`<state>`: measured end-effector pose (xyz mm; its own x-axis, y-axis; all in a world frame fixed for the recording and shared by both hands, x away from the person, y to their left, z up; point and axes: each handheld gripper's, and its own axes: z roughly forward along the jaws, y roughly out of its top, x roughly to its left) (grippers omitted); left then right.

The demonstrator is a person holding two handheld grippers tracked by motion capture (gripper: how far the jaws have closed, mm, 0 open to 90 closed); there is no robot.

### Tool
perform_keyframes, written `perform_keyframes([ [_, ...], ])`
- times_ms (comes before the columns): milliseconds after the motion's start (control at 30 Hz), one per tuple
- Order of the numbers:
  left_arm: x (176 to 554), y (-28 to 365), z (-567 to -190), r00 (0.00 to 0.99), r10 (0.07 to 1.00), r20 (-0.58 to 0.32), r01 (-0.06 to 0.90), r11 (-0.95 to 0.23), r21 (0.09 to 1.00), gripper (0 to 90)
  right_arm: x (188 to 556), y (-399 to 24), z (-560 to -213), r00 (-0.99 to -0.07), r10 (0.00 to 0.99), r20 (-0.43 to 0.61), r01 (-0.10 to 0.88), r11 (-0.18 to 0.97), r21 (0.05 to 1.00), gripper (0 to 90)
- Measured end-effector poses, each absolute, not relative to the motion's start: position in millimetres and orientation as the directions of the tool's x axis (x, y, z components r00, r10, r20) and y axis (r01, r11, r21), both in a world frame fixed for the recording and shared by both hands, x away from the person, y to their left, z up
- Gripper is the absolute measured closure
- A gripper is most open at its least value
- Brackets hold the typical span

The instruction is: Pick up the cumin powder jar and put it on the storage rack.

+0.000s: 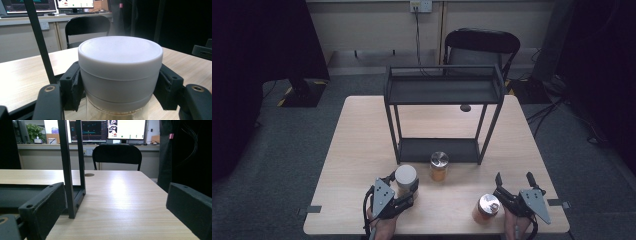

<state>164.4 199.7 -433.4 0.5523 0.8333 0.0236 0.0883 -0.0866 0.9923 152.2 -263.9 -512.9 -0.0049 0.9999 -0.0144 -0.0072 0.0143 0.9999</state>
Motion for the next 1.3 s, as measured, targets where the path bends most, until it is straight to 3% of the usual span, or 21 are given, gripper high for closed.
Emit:
perform_keyframes([
  [1300,193.3,190.2,-432.6,0.492,0.870,0.000,0.119,-0.067,0.991,34.0,151.9,-263.8,-513.0,-0.004,1.000,-0.014,-0.008,0.014,1.000,1.8],
])
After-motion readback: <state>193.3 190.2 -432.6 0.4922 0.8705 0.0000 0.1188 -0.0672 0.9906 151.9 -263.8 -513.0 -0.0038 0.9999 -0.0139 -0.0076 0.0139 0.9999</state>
